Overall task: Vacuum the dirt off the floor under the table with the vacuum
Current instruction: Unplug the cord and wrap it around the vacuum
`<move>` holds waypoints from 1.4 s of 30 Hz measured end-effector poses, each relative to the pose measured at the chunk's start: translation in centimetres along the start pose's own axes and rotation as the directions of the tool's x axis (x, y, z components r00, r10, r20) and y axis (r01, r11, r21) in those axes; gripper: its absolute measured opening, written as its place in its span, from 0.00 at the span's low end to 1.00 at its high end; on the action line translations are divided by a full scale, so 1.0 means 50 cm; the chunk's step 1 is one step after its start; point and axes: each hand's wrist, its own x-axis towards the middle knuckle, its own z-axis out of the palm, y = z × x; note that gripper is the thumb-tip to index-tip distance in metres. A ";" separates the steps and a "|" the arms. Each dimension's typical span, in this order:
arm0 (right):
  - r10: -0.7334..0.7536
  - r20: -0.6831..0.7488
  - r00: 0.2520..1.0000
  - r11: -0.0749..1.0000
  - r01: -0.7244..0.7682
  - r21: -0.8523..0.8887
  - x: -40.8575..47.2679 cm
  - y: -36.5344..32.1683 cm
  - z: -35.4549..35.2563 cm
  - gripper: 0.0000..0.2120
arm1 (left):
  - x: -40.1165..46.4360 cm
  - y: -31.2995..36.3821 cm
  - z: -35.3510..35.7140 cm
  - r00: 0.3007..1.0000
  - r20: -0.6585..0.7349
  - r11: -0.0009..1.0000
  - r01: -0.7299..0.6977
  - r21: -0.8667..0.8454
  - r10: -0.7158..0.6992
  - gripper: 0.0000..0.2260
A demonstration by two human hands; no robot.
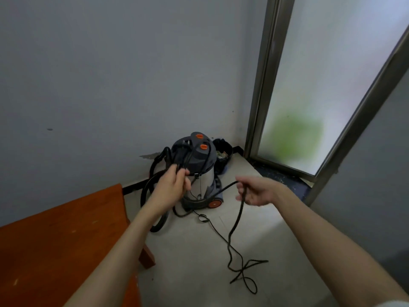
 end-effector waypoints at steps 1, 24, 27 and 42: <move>-0.031 0.047 0.998 0.993 0.025 0.117 -0.016 -0.022 0.015 0.20 | -0.004 -0.019 0.017 1.000 0.004 1.000 0.000 0.011 0.000 0.09; -0.275 0.234 0.933 0.340 -0.133 0.931 -0.104 -0.103 0.114 0.30 | -0.005 -0.033 0.093 0.975 -0.203 0.922 0.003 -0.386 -0.088 0.11; -0.309 0.263 0.914 0.357 -0.145 0.923 -0.121 -0.107 0.116 0.28 | -0.005 -0.030 0.081 0.992 -0.123 0.923 -0.065 -0.378 0.020 0.13; -0.331 0.010 0.944 0.874 0.303 0.379 -0.054 0.016 0.014 0.16 | 0.000 0.057 0.046 0.981 0.185 0.678 0.097 -0.728 0.058 0.11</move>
